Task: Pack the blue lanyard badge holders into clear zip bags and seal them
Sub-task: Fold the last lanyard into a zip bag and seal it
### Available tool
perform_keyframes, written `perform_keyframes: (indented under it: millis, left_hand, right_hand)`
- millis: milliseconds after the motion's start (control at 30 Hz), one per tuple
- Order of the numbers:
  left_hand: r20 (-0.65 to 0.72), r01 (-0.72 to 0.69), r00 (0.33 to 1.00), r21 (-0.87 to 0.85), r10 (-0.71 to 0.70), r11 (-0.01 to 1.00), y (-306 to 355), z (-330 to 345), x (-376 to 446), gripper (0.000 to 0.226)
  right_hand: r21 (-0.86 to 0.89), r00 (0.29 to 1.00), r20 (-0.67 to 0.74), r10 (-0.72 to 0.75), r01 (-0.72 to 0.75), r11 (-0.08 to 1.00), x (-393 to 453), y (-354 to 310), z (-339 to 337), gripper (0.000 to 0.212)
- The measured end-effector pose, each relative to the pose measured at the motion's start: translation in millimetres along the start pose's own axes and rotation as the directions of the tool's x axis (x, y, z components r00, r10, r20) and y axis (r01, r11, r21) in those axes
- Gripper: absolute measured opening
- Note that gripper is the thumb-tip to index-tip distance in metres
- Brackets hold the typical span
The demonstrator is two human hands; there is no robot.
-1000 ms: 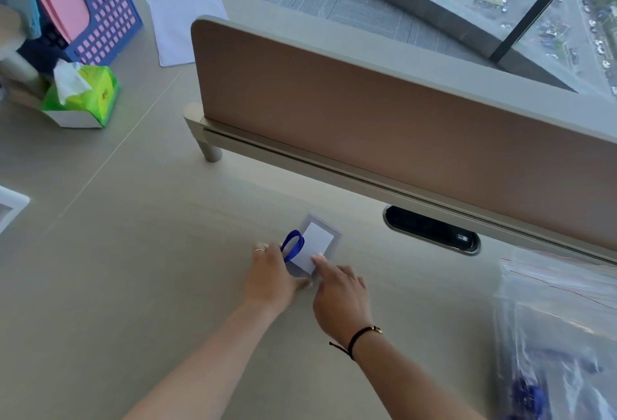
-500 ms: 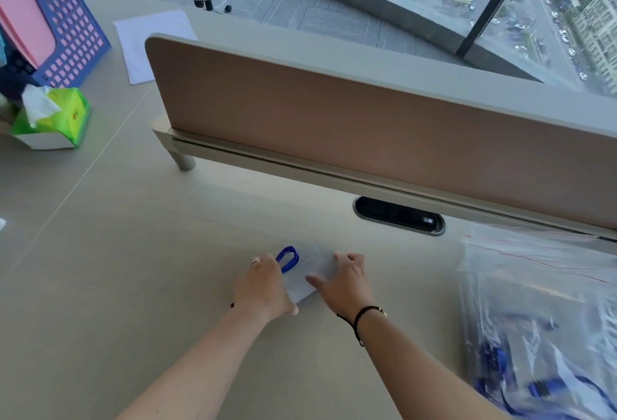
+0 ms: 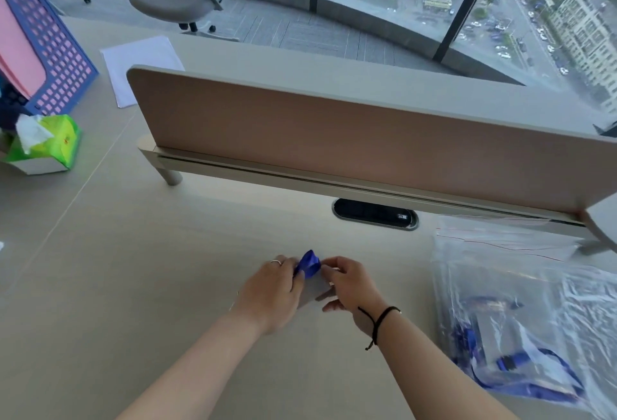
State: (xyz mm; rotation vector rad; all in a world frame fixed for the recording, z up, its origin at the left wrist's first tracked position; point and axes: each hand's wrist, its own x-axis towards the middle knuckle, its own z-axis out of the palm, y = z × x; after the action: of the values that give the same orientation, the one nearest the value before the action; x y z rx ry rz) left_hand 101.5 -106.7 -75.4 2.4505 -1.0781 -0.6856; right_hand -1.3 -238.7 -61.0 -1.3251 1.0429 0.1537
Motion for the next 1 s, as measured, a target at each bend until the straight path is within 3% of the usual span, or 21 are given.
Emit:
perform_keyframes:
  millis: [100, 233, 433, 500, 600, 667, 733, 867, 1000]
  left_hand:
    - [0.034, -0.045, 0.999, 0.206, 0.039, 0.977, 30, -2, -6, 0.041]
    - [0.094, -0.054, 0.995, 0.267, 0.03, 0.962, 74, -3, -14, 0.064]
    - [0.139, -0.171, 0.982, 0.36, 0.129, 0.917, 143, 13, -27, 0.088]
    - [0.161, -0.219, 0.972, 0.344, 0.172, 0.913, 170, 22, -31, 0.095]
    - [0.21, -0.217, 0.96, 0.155, 0.182, 0.964, 209, 38, -30, 0.075]
    - [0.214, -0.152, 0.962, -0.103, 0.171, 0.983, 236, 52, -26, 0.055]
    - [0.245, -0.014, 0.963, -0.373, 0.113, 0.928, 269, 64, -24, 0.047]
    - [0.325, 0.1, 0.943, -0.494, 0.077, 0.864, 333, 84, -22, 0.042]
    - [0.422, 0.248, 0.905, -0.629, 0.055, 0.737, 385, 114, -11, 0.035]
  right_hand:
    - [0.186, 0.999, 0.036, -0.018, 0.011, 0.982, -21, -6, -15, 0.033]
    - [0.324, 0.994, 0.056, -0.099, 0.075, 0.943, -47, -5, -42, 0.042]
    - [0.372, 0.99, -0.092, -0.103, 0.13, 0.919, -84, 7, -98, 0.015]
    - [0.376, 0.987, -0.137, -0.08, 0.126, 0.918, -96, 15, -126, 0.015]
    - [0.425, 0.986, -0.146, -0.085, 0.14, 0.894, -114, 33, -173, 0.02]
    - [0.481, 0.982, -0.17, -0.084, 0.157, 0.862, -123, 47, -207, 0.02]
    - [0.537, 0.975, -0.213, -0.061, 0.169, 0.827, -132, 61, -244, 0.021]
    - [0.599, 0.967, -0.246, -0.066, 0.205, 0.774, -151, 86, -316, 0.021]
    - [0.657, 0.963, -0.25, -0.102, 0.246, 0.713, -167, 108, -376, 0.023]
